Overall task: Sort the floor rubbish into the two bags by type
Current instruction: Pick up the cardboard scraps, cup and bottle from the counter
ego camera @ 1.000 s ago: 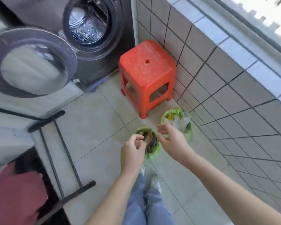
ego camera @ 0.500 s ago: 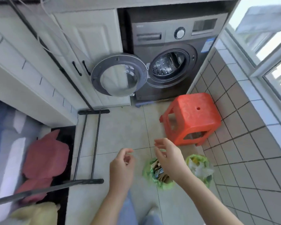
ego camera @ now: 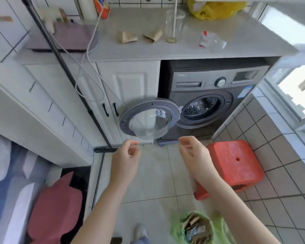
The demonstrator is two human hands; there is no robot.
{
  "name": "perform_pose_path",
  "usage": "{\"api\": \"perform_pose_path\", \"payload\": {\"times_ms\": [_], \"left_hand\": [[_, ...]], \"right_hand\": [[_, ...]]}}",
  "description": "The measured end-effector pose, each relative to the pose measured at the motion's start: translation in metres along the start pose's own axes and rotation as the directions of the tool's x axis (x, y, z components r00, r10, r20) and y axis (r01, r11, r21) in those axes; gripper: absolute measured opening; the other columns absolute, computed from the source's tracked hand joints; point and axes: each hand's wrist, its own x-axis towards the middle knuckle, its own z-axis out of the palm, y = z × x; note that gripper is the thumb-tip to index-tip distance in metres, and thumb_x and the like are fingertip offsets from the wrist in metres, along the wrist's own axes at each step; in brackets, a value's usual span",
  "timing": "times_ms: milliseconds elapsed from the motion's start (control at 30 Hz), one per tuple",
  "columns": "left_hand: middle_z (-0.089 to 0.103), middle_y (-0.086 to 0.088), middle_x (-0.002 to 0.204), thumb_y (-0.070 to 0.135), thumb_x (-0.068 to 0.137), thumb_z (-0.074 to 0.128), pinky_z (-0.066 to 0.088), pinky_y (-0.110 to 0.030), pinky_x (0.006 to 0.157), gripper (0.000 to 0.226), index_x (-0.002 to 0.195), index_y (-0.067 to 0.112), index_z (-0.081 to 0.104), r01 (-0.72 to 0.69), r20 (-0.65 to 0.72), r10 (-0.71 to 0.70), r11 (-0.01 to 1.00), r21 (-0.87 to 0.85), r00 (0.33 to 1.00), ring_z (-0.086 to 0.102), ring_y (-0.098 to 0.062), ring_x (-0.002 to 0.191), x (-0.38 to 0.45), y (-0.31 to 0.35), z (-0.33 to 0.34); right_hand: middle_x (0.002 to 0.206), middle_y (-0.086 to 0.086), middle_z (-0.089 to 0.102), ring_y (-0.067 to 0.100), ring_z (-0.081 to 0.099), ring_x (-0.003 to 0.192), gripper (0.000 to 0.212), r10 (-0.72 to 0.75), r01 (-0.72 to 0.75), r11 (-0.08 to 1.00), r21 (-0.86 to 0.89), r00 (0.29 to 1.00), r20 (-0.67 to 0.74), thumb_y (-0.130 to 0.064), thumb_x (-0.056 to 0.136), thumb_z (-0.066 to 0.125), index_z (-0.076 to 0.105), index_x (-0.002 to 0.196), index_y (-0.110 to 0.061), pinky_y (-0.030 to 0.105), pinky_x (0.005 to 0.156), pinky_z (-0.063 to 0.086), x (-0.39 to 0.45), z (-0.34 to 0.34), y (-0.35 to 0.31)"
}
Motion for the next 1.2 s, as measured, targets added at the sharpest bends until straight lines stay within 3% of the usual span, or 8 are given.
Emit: {"api": "perform_pose_path", "payload": {"times_ms": [100,267,333,467,633,900,1100,1200], "left_hand": [[0.07,0.006,0.085,0.014,0.089,0.056,0.045,-0.013,0.068,0.013,0.094,0.025,0.062,-0.087,0.011,0.087,0.996,0.019,0.996,0.064,-0.007,0.083,0.053,0.016,-0.013],[0.069,0.007,0.082,0.018,0.088,0.056,0.052,-0.028,0.068,0.013,0.093,0.028,0.063,-0.13,-0.002,0.13,0.991,-0.019,0.992,0.065,-0.01,0.08,0.129,0.039,-0.017],[0.07,0.007,0.081,0.017,0.089,0.056,0.048,-0.024,0.065,0.014,0.093,0.029,0.062,-0.142,0.003,0.142,0.99,-0.027,0.99,0.065,-0.008,0.077,0.154,0.048,-0.017],[0.07,0.008,0.077,0.016,0.091,0.055,0.047,-0.017,0.067,0.013,0.093,0.028,0.061,-0.166,0.024,0.167,0.986,-0.036,0.986,0.066,-0.001,0.077,0.209,0.071,-0.013],[0.067,0.011,0.083,0.022,0.091,0.055,0.048,-0.022,0.07,0.011,0.097,0.028,0.062,-0.2,-0.014,0.201,0.979,0.039,0.98,0.063,-0.006,0.08,0.289,0.096,-0.006],[0.055,-0.001,0.12,0.01,0.085,0.06,0.037,-0.024,0.09,0.032,0.117,0.015,0.057,-0.364,0.02,0.376,0.88,0.307,0.926,0.046,-0.02,0.115,0.406,0.126,-0.005],[0.052,-0.013,0.127,0.017,0.072,0.064,0.035,-0.046,0.104,0.054,0.125,0.009,0.053,-0.47,0.095,0.496,0.72,0.511,0.863,0.042,-0.041,0.12,0.506,0.137,-0.003],[0.043,-0.007,0.141,0.034,0.071,0.062,0.027,-0.05,0.111,0.067,0.134,0.018,0.046,-0.482,0.22,0.439,0.675,0.559,0.871,0.033,-0.041,0.134,0.547,0.133,0.0]], "right_hand": [[0.1,-0.006,0.064,-0.008,0.055,0.084,0.022,0.0,0.0,1.0,0.002,1.0,-0.025,-0.013,0.091,0.054,0.062,0.111,-0.017,0.001,0.067,0.04,0.037,0.007,-0.021],[0.103,-0.006,0.066,0.001,0.059,0.09,0.021,0.018,-0.016,0.999,0.032,0.999,-0.044,-0.017,0.091,0.053,0.062,0.11,-0.021,0.009,0.073,0.043,0.1,0.016,-0.047],[0.104,-0.005,0.066,0.003,0.059,0.089,0.02,-0.007,0.008,1.0,0.025,0.999,-0.043,-0.016,0.091,0.054,0.062,0.109,-0.02,0.013,0.077,0.044,0.127,0.018,-0.057],[0.106,-0.005,0.064,0.003,0.058,0.093,0.021,-0.051,0.052,0.998,0.035,0.998,-0.023,-0.016,0.093,0.052,0.06,0.113,-0.018,0.007,0.074,0.044,0.186,0.017,-0.078],[0.105,-0.005,0.063,0.007,0.059,0.095,0.024,-0.112,0.112,0.994,0.018,0.994,-0.009,-0.017,0.094,0.052,0.06,0.116,-0.017,0.025,0.088,0.049,0.279,0.014,-0.109],[0.123,0.009,0.052,0.026,0.052,0.111,0.034,-0.367,0.368,0.877,-0.308,0.928,0.065,-0.012,0.09,0.056,0.053,0.124,-0.01,0.03,0.093,0.041,0.42,0.024,-0.139],[0.138,0.013,0.04,0.036,0.041,0.123,0.061,-0.381,0.428,0.737,-0.523,0.902,0.202,0.013,0.08,0.048,0.042,0.136,-0.009,0.04,0.101,0.039,0.507,0.042,-0.152],[0.152,0.01,0.024,0.036,0.023,0.137,0.072,-0.352,0.449,0.658,-0.604,0.893,0.281,0.017,0.078,0.044,0.033,0.142,-0.015,0.045,0.106,0.038,0.536,0.051,-0.154]]}}
